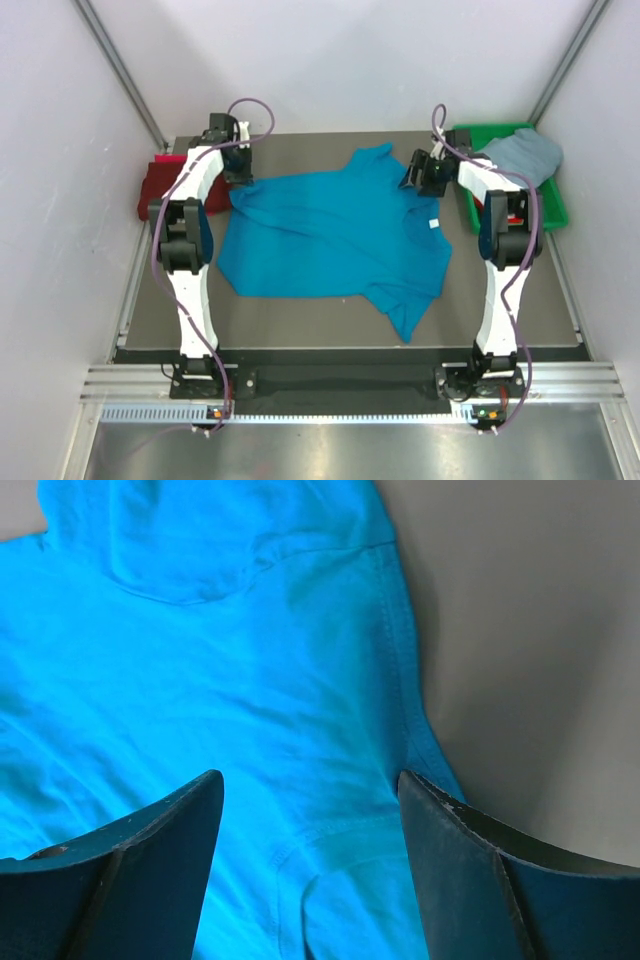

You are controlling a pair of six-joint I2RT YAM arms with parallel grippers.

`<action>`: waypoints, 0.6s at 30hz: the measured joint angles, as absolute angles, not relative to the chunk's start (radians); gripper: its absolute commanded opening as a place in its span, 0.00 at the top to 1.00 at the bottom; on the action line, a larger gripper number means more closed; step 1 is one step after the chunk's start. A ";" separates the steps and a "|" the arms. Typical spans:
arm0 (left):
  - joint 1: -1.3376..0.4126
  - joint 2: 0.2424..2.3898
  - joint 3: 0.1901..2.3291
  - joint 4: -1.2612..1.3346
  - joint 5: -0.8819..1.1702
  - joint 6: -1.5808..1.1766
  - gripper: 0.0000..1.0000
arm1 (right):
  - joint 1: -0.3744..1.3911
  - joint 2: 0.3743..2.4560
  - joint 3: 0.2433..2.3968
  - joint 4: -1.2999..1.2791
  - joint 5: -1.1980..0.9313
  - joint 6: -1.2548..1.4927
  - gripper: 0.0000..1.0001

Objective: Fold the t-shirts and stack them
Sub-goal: Flatten the tshirt out

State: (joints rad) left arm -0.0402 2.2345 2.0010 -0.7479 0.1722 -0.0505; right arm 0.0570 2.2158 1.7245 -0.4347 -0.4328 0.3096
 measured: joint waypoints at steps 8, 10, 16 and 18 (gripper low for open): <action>-0.047 2.232 2.000 -0.770 0.187 -0.055 1.00 | 0.070 2.184 1.628 -0.374 -0.414 0.323 0.28; -0.048 2.220 1.994 -0.772 0.197 -0.058 1.00 | 0.070 2.151 1.574 -0.359 -0.411 0.327 0.28; -0.049 2.148 1.988 -0.786 0.224 -0.078 1.00 | 0.060 1.999 1.359 -0.362 -0.387 0.342 0.28; -0.049 2.117 1.988 -0.788 0.232 -0.081 1.00 | 0.056 1.937 1.283 -0.385 -0.383 0.345 0.28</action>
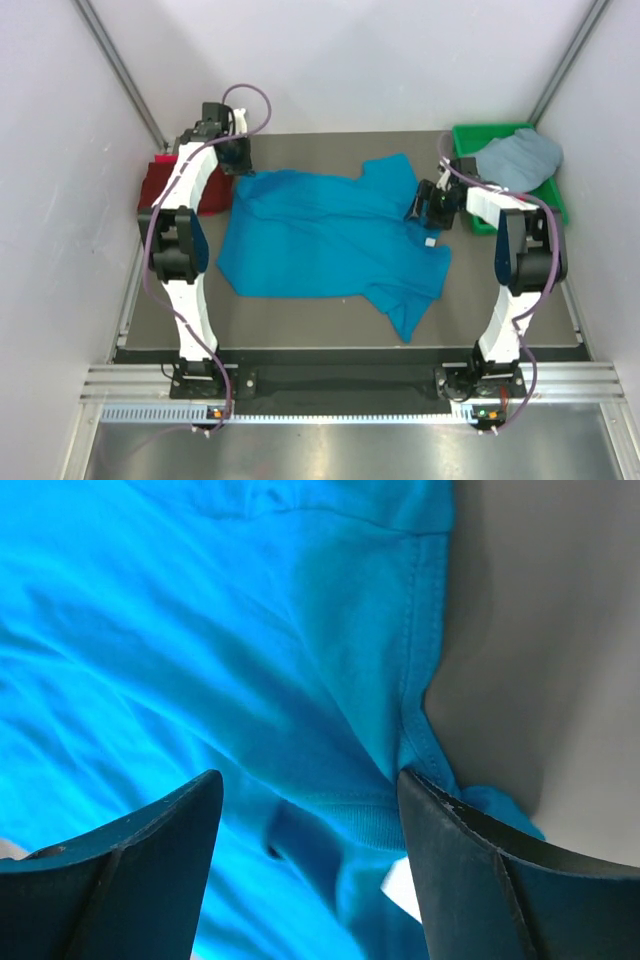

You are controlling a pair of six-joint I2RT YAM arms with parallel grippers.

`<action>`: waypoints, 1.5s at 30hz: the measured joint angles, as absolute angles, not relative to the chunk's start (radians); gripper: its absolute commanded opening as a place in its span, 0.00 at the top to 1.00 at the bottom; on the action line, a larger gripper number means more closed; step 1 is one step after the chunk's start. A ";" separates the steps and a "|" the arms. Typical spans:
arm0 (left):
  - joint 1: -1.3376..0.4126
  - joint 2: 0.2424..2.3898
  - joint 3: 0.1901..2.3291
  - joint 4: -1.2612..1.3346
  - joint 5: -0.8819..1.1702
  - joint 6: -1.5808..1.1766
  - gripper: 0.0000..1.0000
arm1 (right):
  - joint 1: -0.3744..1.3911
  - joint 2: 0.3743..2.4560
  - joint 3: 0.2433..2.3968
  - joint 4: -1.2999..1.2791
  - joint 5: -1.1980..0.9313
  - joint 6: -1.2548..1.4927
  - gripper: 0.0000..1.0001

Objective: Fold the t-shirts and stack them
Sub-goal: Flatten the tshirt out

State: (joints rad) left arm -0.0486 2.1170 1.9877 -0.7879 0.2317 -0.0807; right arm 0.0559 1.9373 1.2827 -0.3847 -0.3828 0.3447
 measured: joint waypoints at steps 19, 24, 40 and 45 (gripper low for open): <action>-0.049 1.995 1.895 -0.870 0.364 -0.114 1.00 | 0.060 1.886 1.615 -0.574 -0.339 0.226 0.34; -0.049 2.048 1.909 -0.875 0.378 -0.114 1.00 | 0.061 2.001 1.765 -0.513 -0.321 0.188 0.35; -0.049 2.053 1.887 -0.871 0.342 -0.060 1.00 | 0.061 2.371 2.053 -0.541 -0.286 0.175 0.36; -0.049 2.053 1.880 -0.870 0.340 -0.053 1.00 | 0.061 2.384 2.110 -0.528 -0.279 0.175 0.36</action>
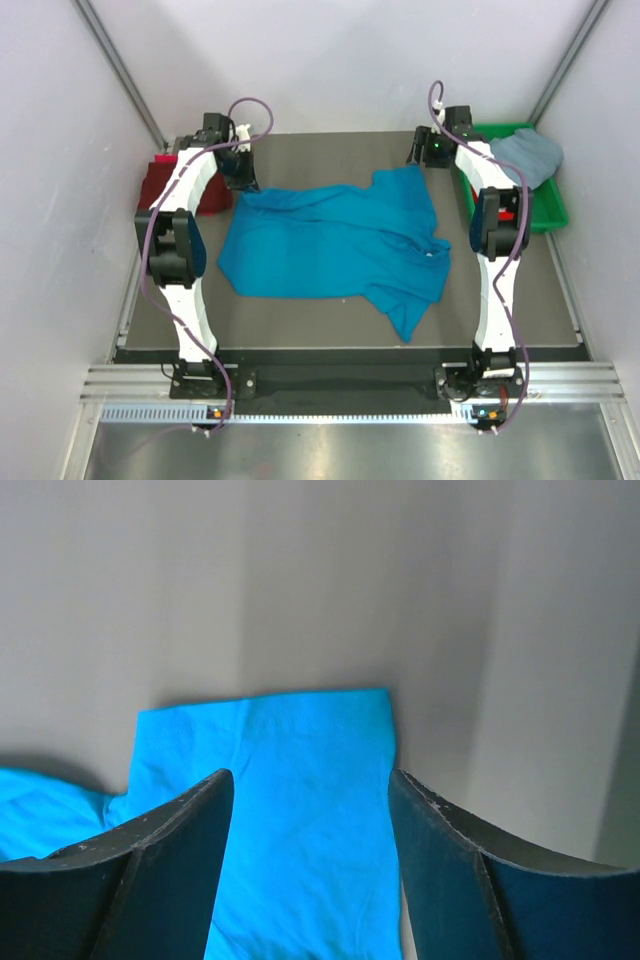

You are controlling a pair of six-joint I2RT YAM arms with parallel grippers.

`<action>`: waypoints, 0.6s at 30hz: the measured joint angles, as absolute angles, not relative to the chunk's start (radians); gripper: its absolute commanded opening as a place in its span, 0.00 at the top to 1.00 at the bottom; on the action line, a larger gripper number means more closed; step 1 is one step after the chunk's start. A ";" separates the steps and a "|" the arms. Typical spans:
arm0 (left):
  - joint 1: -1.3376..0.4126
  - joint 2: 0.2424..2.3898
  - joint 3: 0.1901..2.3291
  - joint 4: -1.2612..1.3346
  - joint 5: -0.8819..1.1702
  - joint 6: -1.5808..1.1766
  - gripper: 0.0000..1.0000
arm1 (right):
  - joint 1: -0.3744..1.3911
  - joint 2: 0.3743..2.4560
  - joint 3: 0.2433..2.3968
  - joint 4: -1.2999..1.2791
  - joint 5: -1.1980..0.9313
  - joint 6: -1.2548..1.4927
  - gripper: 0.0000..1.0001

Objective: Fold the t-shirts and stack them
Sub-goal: Flatten the tshirt out

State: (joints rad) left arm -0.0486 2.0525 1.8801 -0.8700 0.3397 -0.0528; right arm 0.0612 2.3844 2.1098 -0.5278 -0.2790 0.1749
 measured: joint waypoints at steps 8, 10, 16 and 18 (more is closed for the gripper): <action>-0.050 2.053 1.876 -0.873 0.340 -0.053 1.00 | 0.061 2.443 2.115 -0.519 -0.260 0.177 0.34; -0.052 2.053 1.876 -0.872 0.339 -0.053 1.00 | 0.061 2.458 2.115 -0.522 -0.259 0.178 0.33; -0.069 2.053 1.875 -0.872 0.331 -0.053 1.00 | 0.056 2.462 2.115 -0.517 -0.255 0.180 0.56; -0.077 2.053 1.875 -0.872 0.328 -0.053 1.00 | 0.056 2.466 2.115 -0.516 -0.256 0.181 0.70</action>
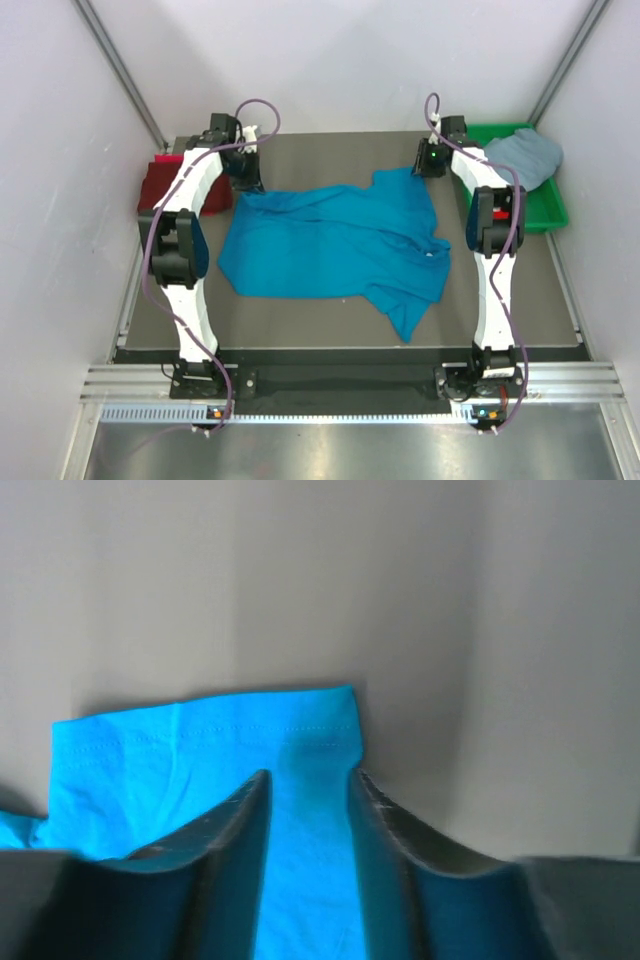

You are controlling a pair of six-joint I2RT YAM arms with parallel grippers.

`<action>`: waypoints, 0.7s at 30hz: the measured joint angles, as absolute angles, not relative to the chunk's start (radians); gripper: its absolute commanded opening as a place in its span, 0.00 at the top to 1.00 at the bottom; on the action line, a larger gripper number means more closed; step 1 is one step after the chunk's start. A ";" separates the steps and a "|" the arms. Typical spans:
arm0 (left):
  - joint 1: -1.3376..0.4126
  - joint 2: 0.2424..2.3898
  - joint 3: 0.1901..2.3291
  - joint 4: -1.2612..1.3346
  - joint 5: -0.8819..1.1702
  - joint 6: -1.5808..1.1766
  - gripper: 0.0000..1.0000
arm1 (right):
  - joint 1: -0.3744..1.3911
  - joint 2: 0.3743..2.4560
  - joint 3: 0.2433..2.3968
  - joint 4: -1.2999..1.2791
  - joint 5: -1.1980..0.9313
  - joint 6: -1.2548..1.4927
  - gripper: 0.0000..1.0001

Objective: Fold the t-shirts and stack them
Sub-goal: Flatten the tshirt out

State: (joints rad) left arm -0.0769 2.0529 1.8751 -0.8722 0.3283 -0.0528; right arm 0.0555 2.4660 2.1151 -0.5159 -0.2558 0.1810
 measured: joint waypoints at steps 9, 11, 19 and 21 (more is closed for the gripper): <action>-0.090 2.063 1.875 -0.872 0.313 -0.052 1.00 | 0.054 2.475 2.115 -0.517 -0.259 0.182 1.00; -0.090 2.072 1.880 -0.873 0.291 -0.049 1.00 | 0.051 2.475 2.115 -0.517 -0.254 0.178 1.00; -0.063 2.120 2.058 -0.886 0.214 -0.003 1.00 | 0.047 2.380 2.113 -0.542 -0.202 0.129 1.00; -0.053 2.122 2.127 -0.876 0.209 0.011 1.00 | 0.047 2.296 2.106 -0.544 -0.202 0.110 1.00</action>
